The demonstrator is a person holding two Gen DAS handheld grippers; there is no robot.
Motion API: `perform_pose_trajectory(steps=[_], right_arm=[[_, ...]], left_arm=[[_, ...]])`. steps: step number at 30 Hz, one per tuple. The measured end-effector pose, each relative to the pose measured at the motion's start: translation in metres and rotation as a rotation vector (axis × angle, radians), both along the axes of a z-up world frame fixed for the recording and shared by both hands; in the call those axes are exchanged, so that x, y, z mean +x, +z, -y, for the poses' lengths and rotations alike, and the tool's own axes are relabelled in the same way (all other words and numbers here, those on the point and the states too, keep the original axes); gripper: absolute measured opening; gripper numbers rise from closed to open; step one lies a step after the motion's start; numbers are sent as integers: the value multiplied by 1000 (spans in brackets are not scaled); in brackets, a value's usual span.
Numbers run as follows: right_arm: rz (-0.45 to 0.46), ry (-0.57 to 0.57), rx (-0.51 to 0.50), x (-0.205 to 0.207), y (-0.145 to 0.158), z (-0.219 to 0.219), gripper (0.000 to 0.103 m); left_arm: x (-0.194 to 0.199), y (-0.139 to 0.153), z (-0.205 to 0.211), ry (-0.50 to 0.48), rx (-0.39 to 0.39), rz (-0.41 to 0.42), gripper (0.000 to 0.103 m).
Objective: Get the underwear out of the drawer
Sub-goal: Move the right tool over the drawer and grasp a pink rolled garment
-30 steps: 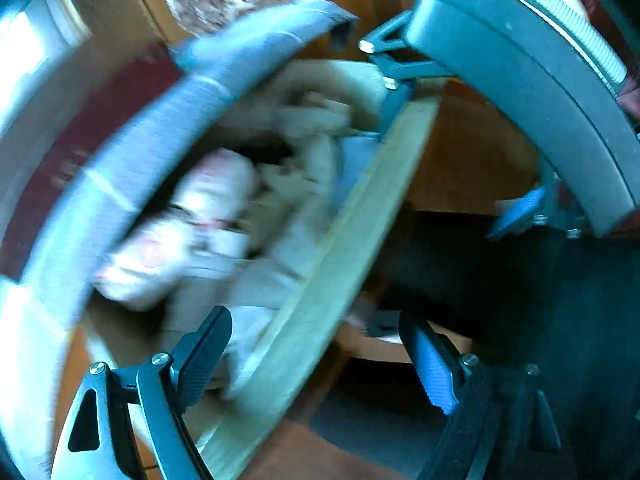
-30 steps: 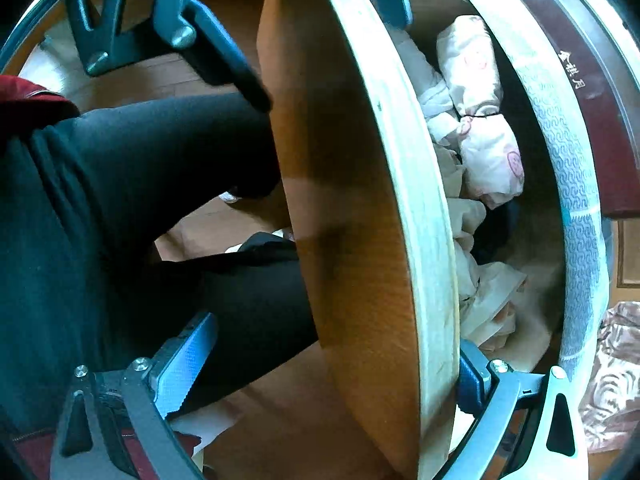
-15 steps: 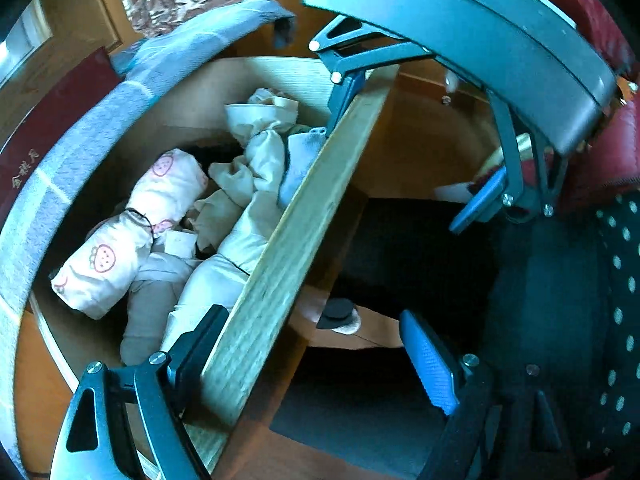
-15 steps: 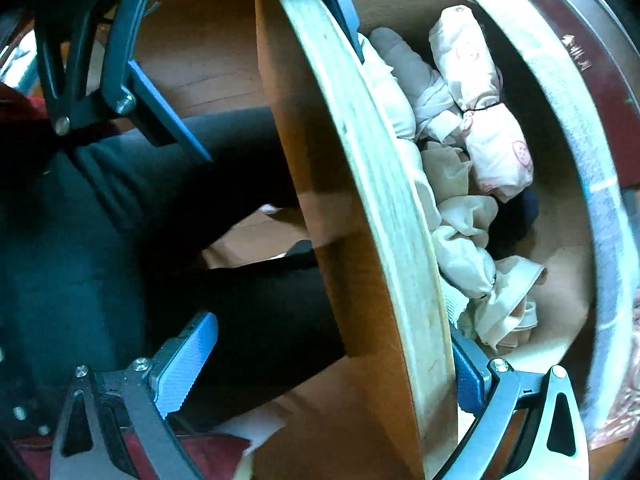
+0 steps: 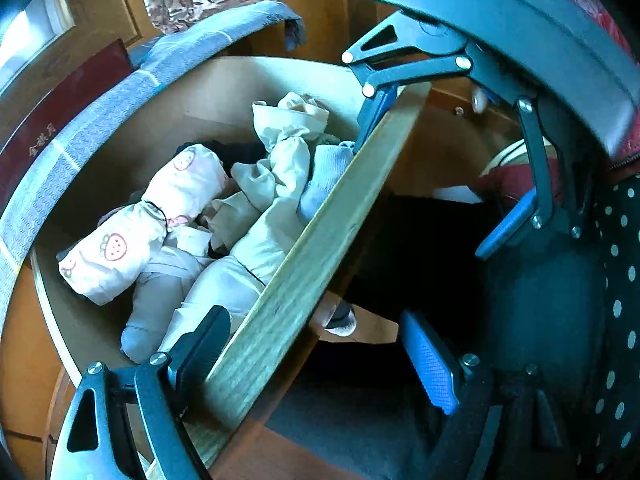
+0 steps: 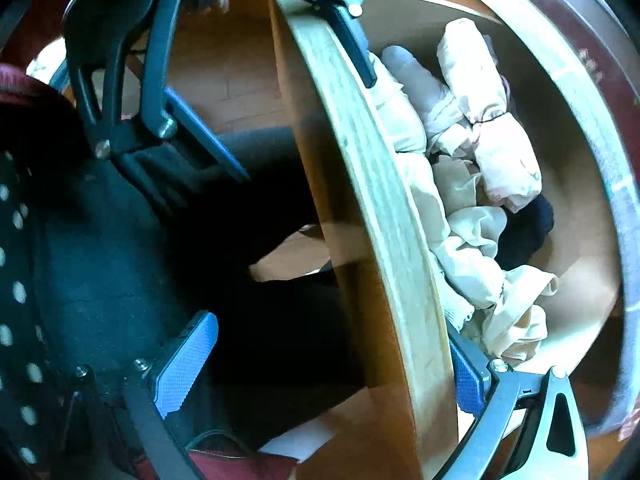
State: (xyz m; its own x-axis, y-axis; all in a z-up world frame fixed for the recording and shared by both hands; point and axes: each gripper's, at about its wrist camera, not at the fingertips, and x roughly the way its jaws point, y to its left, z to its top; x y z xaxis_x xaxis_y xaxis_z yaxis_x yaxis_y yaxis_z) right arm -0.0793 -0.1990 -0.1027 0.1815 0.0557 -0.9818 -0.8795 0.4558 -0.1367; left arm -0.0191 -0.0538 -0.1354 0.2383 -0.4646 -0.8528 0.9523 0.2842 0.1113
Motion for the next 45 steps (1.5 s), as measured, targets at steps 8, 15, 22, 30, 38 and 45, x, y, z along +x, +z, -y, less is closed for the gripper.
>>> perform_pose_trajectory(steps=[8,15,22,30,38,45], right_arm=[[-21,-17,34,3,2,4,103],[65,-146,217,24,55,33,103],[182,-345,425,40,98,67,103],[276,-517,527,62,99,74,103],[253,-564,502,83,73,69,93],[285,-511,422,101,63,52,83]], left_arm=[[1,7,-4,57,-79,-23,87],[7,49,-29,198,-273,-23,88],[12,86,-45,393,-392,26,88],[27,83,-51,642,-480,70,88],[27,72,-41,715,-443,116,88],[33,60,-46,797,-404,149,88]])
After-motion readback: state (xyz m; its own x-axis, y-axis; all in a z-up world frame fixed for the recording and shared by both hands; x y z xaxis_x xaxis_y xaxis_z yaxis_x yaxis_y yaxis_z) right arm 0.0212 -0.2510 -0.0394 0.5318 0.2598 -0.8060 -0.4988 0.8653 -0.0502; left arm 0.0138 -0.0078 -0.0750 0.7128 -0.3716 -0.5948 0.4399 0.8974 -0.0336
